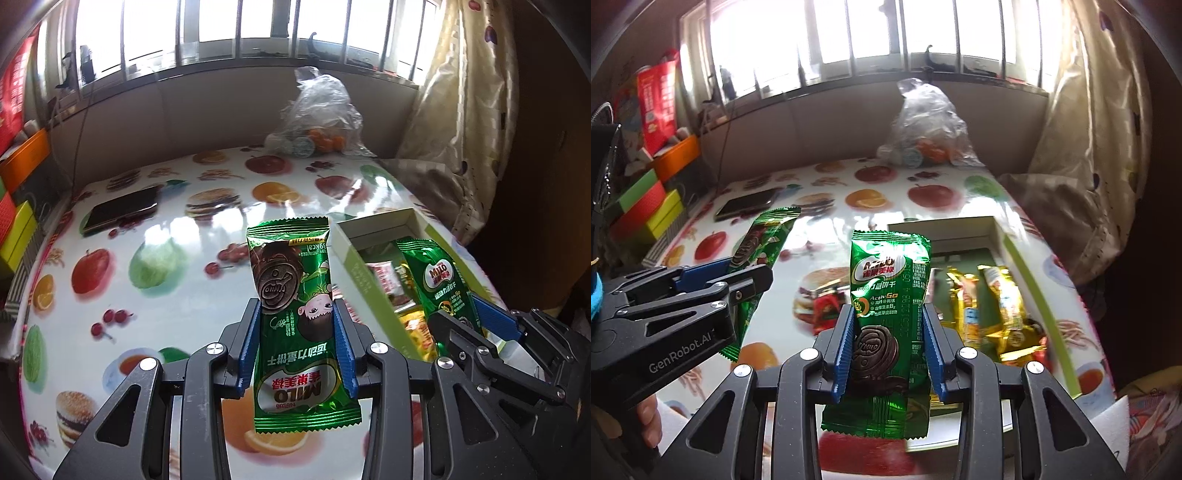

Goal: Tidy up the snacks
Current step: 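Carry both Milo packets over the green box and lower them inside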

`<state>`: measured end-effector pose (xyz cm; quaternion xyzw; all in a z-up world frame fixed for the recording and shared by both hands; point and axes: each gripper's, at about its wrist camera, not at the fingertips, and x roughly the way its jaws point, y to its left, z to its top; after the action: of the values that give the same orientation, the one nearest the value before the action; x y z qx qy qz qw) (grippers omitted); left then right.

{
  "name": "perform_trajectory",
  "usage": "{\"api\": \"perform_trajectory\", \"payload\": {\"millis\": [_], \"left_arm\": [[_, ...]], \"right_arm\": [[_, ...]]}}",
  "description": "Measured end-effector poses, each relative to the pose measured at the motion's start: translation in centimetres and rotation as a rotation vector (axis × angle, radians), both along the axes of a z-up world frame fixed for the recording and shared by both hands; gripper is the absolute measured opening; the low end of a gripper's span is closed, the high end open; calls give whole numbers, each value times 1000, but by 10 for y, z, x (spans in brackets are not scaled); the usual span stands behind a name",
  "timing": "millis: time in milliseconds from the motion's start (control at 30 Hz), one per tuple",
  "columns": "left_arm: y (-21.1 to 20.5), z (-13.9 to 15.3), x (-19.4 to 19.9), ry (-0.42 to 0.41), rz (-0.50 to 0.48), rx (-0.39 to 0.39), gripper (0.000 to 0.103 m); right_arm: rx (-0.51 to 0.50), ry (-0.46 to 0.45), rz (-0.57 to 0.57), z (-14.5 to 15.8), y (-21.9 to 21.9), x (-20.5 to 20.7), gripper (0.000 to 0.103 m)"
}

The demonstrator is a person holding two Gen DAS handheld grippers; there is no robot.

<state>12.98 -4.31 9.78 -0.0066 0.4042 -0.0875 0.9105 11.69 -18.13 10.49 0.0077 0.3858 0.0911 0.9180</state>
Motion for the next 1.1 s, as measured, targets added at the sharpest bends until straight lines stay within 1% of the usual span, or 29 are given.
{"api": "perform_trajectory", "payload": {"millis": [467, 800, 967, 1100], "left_arm": [[-47, -5, 31, 39, -96, -38, 39], [-69, -15, 48, 62, -131, -44, 39], [-79, -24, 53, 91, -147, -53, 39], [-86, -30, 54, 99, -157, -43, 39]], "right_arm": [[-16, 13, -101, -1, -52, 12, 34], [-22, 44, -141, -13, -73, 24, 34], [-25, 58, -150, -19, -80, 28, 34], [-23, 68, -158, -22, -86, 31, 34]]}}
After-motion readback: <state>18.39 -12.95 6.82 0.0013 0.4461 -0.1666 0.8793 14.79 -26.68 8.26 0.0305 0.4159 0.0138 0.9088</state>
